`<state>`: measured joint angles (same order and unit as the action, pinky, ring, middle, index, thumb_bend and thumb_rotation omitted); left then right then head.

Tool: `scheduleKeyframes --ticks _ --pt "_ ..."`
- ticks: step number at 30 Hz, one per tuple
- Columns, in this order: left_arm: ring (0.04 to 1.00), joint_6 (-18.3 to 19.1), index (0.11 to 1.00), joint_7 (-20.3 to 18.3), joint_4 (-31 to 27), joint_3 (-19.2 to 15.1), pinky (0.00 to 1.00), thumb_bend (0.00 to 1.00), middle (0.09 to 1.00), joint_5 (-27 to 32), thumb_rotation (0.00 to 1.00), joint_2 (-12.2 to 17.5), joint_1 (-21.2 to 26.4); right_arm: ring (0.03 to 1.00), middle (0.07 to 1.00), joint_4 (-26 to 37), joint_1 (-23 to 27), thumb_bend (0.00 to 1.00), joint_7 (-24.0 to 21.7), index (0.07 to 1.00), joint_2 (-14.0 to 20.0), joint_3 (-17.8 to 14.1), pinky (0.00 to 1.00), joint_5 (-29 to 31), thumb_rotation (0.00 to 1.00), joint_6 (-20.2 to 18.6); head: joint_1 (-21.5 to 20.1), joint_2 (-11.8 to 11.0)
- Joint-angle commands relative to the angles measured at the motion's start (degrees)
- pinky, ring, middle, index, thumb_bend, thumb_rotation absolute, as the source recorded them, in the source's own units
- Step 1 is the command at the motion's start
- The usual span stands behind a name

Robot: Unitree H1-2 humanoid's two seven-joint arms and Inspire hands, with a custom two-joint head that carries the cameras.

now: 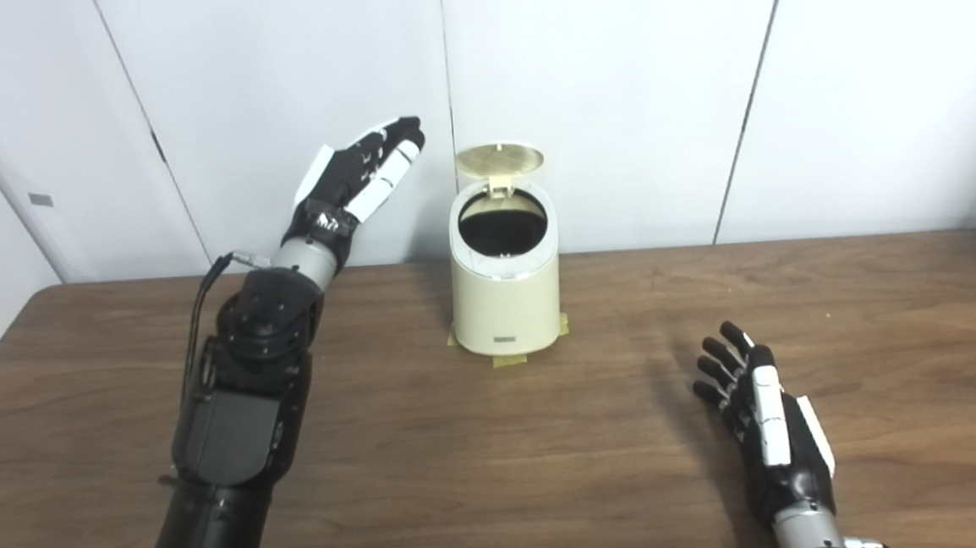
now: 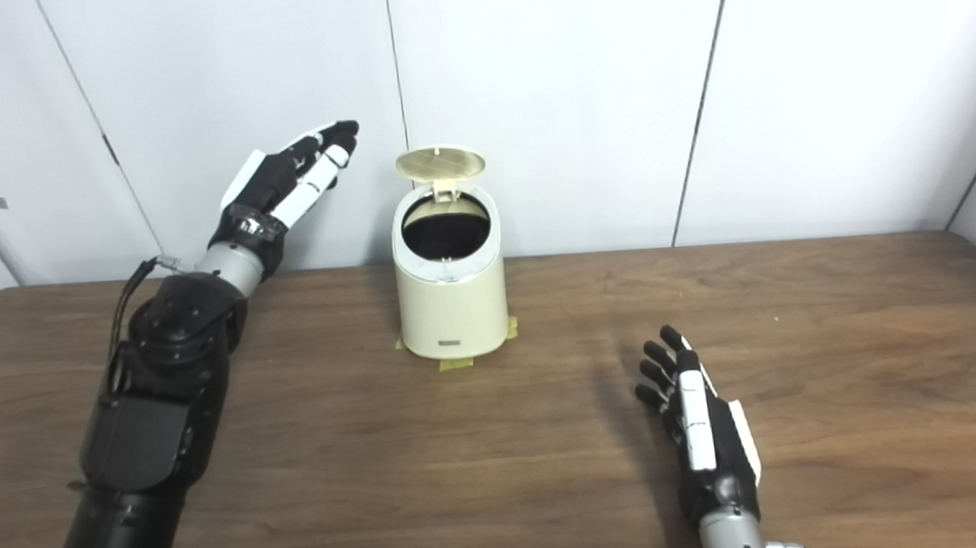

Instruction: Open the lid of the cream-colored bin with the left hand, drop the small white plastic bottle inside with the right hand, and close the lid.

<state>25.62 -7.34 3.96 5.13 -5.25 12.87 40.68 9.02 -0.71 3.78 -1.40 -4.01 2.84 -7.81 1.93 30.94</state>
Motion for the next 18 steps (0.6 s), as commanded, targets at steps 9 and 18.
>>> scheduleKeyframes --ticks 9,18 --pt "0.934 -3.9 0.829 -2.2 3.8 7.4 0.93 0.47 0.907 -10.8 0.84 4.8 11.1 0.840 0.843 0.7 1.2 0.57 0.3 0.901 0.9 1.2 0.78 -4.0 1.00 3.9 0.0 0.2" --pt "0.918 -3.5 0.866 -3.9 6.3 9.7 0.89 0.46 0.904 -15.1 0.81 4.8 14.5 0.850 0.847 0.4 1.1 0.54 -0.4 0.937 3.8 4.5 0.75 -10.5 1.00 3.5 -0.1 0.2"
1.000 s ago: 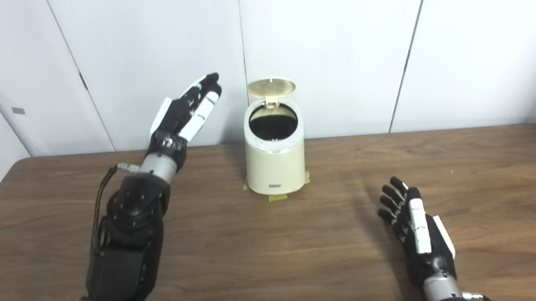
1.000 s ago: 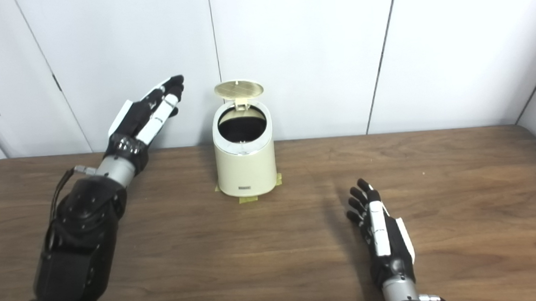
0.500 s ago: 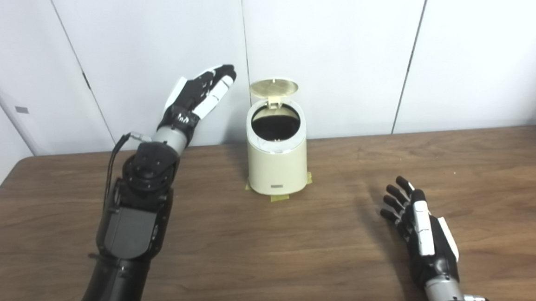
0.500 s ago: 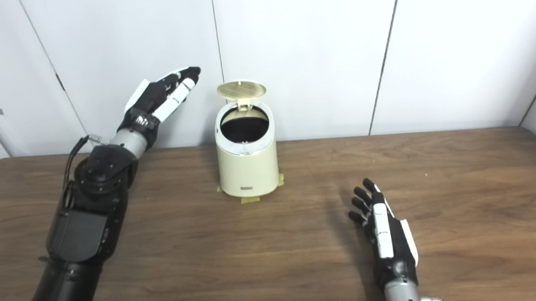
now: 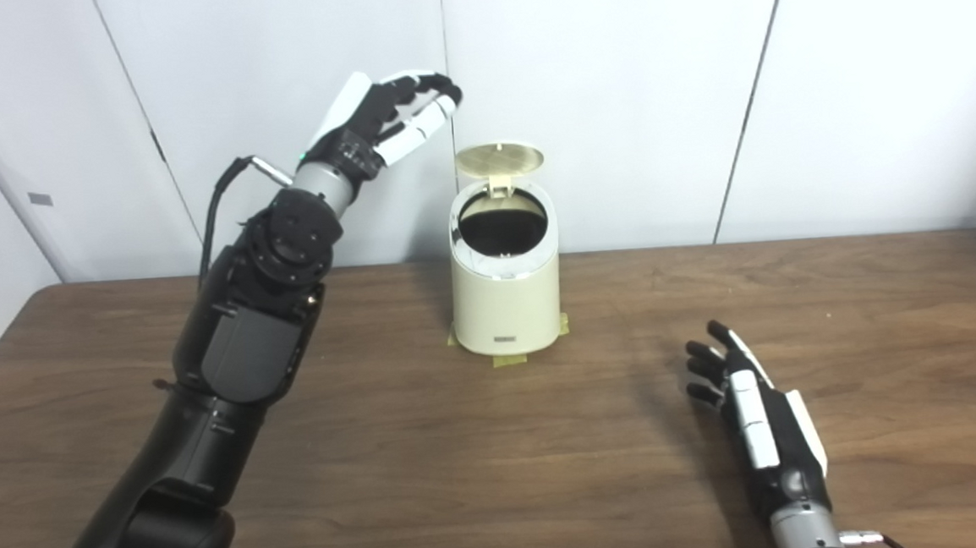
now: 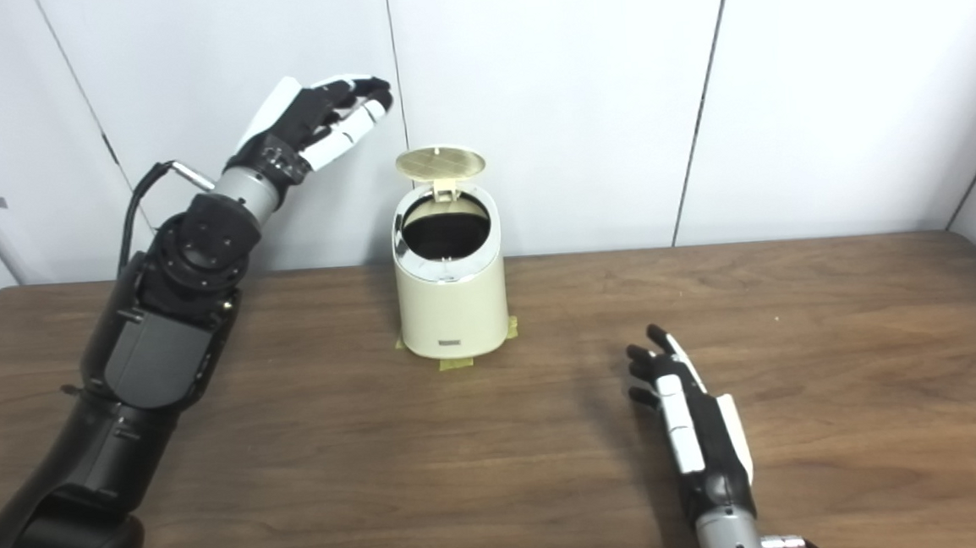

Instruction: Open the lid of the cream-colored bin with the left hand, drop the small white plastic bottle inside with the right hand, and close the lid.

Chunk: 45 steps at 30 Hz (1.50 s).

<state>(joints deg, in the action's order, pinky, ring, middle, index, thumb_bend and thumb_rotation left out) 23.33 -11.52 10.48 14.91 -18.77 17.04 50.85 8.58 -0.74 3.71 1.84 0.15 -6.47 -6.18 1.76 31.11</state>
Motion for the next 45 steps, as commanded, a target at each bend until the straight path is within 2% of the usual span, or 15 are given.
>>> scheduleKeyframes --ticks 1,3,6,12,17,22,31,34,40,45 --pt "0.907 -1.3 0.863 0.2 -0.1 0.2 0.87 0.46 0.896 -2.1 0.81 0.7 4.6 0.850 0.850 0.9 1.1 0.54 -0.4 0.941 0.8 0.7 0.74 -1.7 1.00 1.6 0.1 0.0" --pt "0.863 -1.4 0.837 -0.2 -0.5 2.1 0.80 0.46 0.866 -5.0 0.78 1.2 5.0 0.833 0.843 1.0 1.0 0.52 -0.1 0.943 1.3 1.5 0.71 -3.6 1.00 1.4 0.0 0.0" --pt "0.833 -2.2 0.806 -0.5 -0.5 5.2 0.76 0.48 0.837 -9.8 0.77 2.3 5.6 0.827 0.839 1.0 1.1 0.50 0.3 0.944 1.4 1.9 0.71 -4.6 1.00 1.4 -0.1 0.0" --pt "0.841 -6.3 0.785 -1.9 1.2 8.3 0.75 0.50 0.830 -14.3 0.75 3.2 6.6 0.815 0.836 0.7 1.2 0.53 0.5 0.948 1.2 2.1 0.71 -5.1 1.00 1.4 -0.3 0.0" --pt "0.869 -8.6 0.752 -3.8 1.2 10.3 0.78 0.51 0.829 -17.8 0.71 3.4 7.3 0.814 0.836 0.9 1.2 0.55 0.5 0.955 1.2 2.3 0.71 -5.6 1.00 1.0 -0.5 0.1" --pt "0.851 -9.5 0.773 -6.7 0.9 11.2 0.78 0.52 0.822 -20.4 0.76 3.7 7.3 0.821 0.838 1.4 1.3 0.55 0.3 0.958 0.7 2.2 0.72 -5.5 1.00 -0.2 -0.8 0.2" --pt "0.816 -13.6 0.781 -7.7 1.9 11.7 0.75 0.53 0.799 -23.5 0.78 4.1 6.6 0.823 0.831 2.6 1.5 0.50 0.1 0.940 -0.2 2.5 0.73 -5.7 1.00 -2.7 -1.2 0.5" --pt "0.849 -14.4 0.785 -8.8 1.7 12.3 0.75 0.54 0.827 -25.3 0.80 4.5 6.4 0.820 0.825 3.1 1.5 0.48 0.4 0.934 -0.6 2.8 0.74 -6.5 1.00 -3.4 -1.4 0.7" --pt "0.847 -18.5 0.769 -7.8 1.2 13.9 0.72 0.56 0.784 -29.8 0.82 5.6 5.6 0.811 0.819 3.8 1.5 0.47 0.7 0.917 -1.3 3.4 0.75 -8.5 1.00 -5.4 -1.8 1.0" --pt "0.816 -22.1 0.765 -7.5 0.7 15.0 0.78 0.54 0.757 -34.3 0.87 6.8 5.1 0.807 0.806 4.4 1.7 0.45 0.8 0.907 -1.7 3.5 0.76 -9.0 1.00 -6.2 -2.0 1.4"
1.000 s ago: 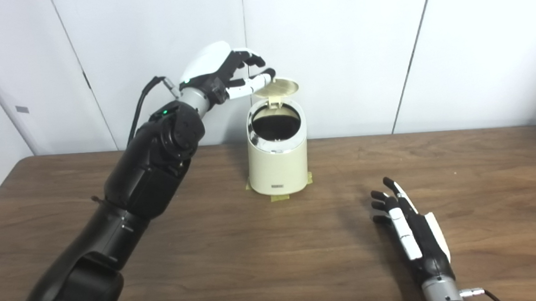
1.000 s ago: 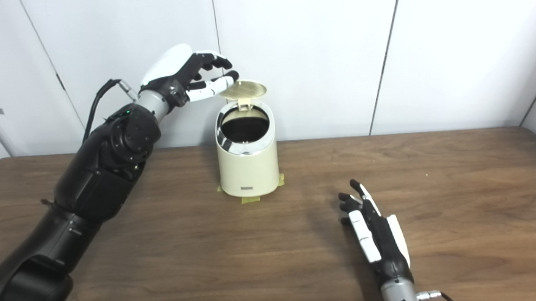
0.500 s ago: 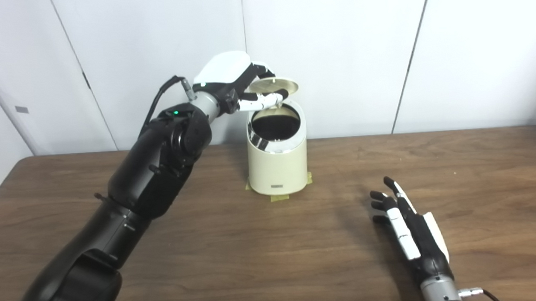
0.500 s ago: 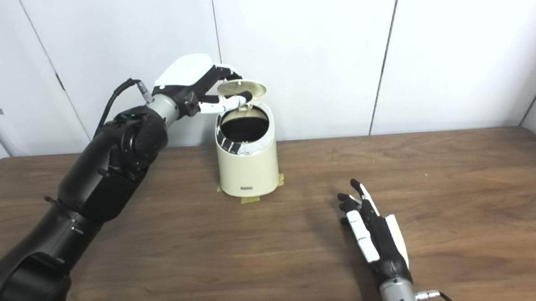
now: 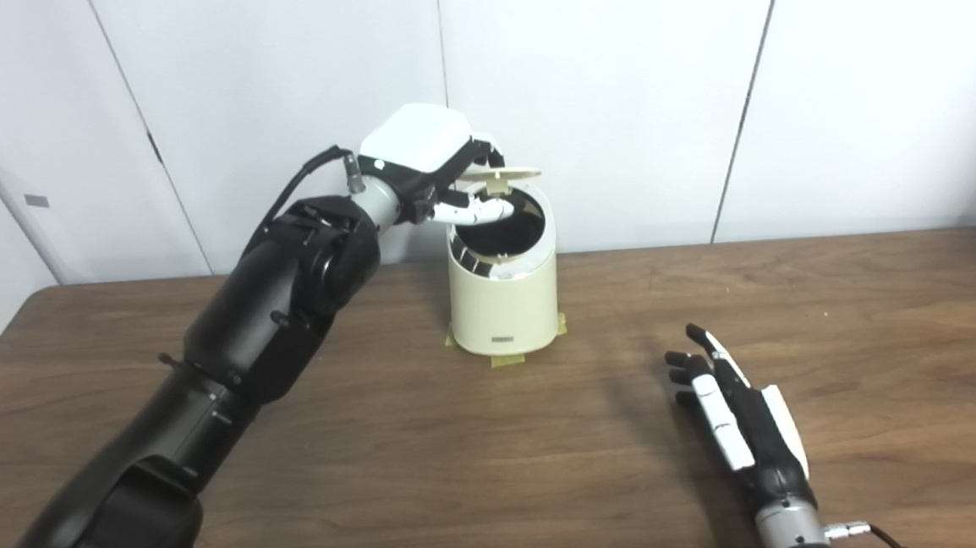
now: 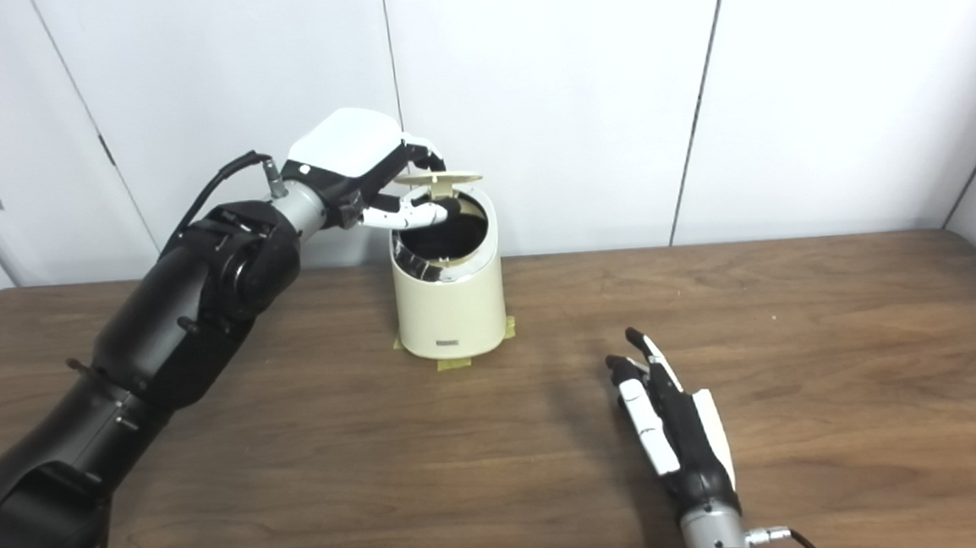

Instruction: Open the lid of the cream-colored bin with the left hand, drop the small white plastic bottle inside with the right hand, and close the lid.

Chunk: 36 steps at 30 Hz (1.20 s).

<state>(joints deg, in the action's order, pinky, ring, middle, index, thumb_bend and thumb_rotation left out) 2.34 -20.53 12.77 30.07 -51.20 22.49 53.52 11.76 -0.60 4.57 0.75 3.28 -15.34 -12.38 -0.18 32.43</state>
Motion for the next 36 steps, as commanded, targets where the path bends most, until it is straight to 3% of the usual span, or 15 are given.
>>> scheduleKeyframes --ticks 1,7,11,17,22,36 --pt "0.812 -1.9 0.766 1.5 -1.7 0.2 0.79 0.54 0.753 -2.9 0.88 1.6 2.3 0.806 0.804 1.2 1.6 0.45 -0.1 0.908 -0.7 0.1 0.77 0.3 1.00 -0.1 -0.1 0.2" --pt "0.823 -4.9 0.770 1.9 -1.9 0.9 0.90 0.53 0.759 -7.3 0.88 2.3 1.2 0.813 0.806 1.4 2.0 0.48 -0.1 0.904 -0.8 -0.9 0.76 1.4 1.00 -0.6 0.0 0.5" --pt "0.815 -6.2 0.769 1.7 -2.5 0.9 0.91 0.53 0.766 -8.9 0.85 2.2 -0.1 0.810 0.802 1.6 2.0 0.48 0.2 0.895 -0.8 -1.2 0.74 0.9 1.00 -1.3 -0.1 0.8" --pt "0.804 -8.1 0.761 2.2 -2.8 0.3 0.90 0.53 0.762 -9.2 0.85 2.0 -1.9 0.805 0.790 1.7 1.9 0.49 0.6 0.889 -0.8 -1.5 0.74 0.6 1.00 -1.5 -0.2 1.5" --pt "0.814 -8.4 0.771 0.4 -4.4 -0.1 0.91 0.54 0.772 -9.1 0.87 2.1 -3.4 0.802 0.784 2.1 1.9 0.49 0.8 0.884 -0.8 -1.4 0.74 0.4 1.00 -1.7 -0.3 1.9" --pt "0.786 -10.9 0.746 2.7 -6.0 -0.8 0.86 0.55 0.744 -8.9 0.85 0.9 -7.0 0.790 0.777 2.0 1.6 0.50 0.8 0.884 -0.2 -1.0 0.75 -0.6 1.00 -1.8 -0.2 2.6"
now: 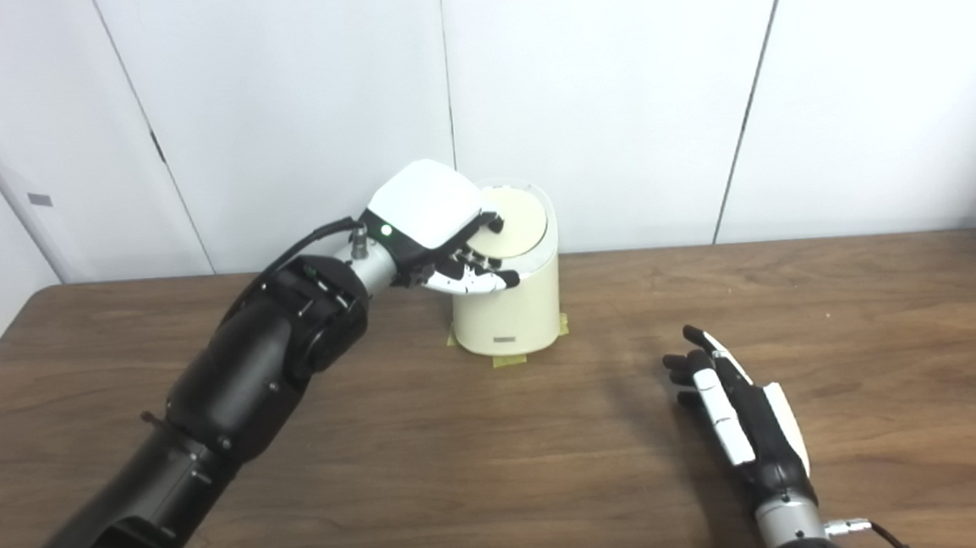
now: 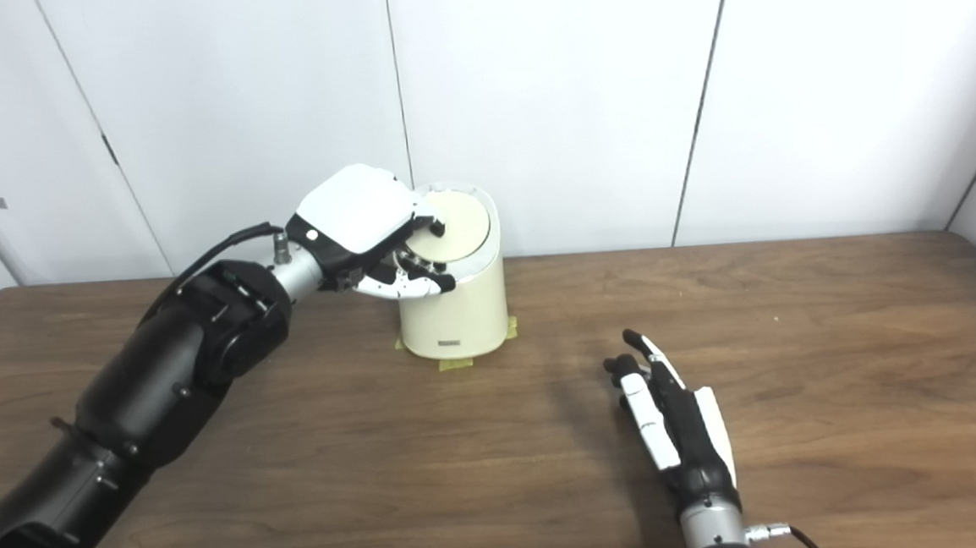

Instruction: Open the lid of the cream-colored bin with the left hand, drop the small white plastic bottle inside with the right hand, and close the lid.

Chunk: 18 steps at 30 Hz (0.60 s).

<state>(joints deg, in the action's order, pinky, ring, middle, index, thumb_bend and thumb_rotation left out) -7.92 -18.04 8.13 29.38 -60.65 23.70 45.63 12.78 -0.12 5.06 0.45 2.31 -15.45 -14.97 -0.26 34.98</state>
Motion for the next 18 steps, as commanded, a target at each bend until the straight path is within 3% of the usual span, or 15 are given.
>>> scheduleKeyframes --ticks 1,4,12,18 --pt "0.786 -0.7 0.747 0.2 -1.3 -0.1 0.87 0.55 0.744 0.4 0.86 -0.4 0.8 0.785 0.775 0.8 1.1 0.49 0.3 0.884 0.2 -0.1 0.74 -0.5 1.00 0.8 -0.1 0.1" --pt "0.788 -0.9 0.750 0.3 -1.2 0.3 0.88 0.55 0.742 -0.4 0.91 -0.6 0.5 0.787 0.775 0.3 1.2 0.48 0.5 0.884 0.2 -0.3 0.74 -0.5 1.00 1.0 -0.1 0.1" --pt "0.796 0.7 0.746 -2.4 0.4 1.9 0.88 0.54 0.749 -4.1 0.91 -1.0 0.7 0.775 0.769 0.0 1.6 0.47 1.5 0.869 -0.2 -0.5 0.70 -0.9 1.00 0.6 -0.2 0.5" --pt "0.848 3.7 0.760 -8.8 0.6 3.9 0.95 0.54 0.789 -7.4 0.99 -1.4 1.2 0.778 0.770 0.1 1.6 0.48 1.6 0.867 -0.1 -0.6 0.72 -1.0 1.00 0.4 -0.3 0.9"
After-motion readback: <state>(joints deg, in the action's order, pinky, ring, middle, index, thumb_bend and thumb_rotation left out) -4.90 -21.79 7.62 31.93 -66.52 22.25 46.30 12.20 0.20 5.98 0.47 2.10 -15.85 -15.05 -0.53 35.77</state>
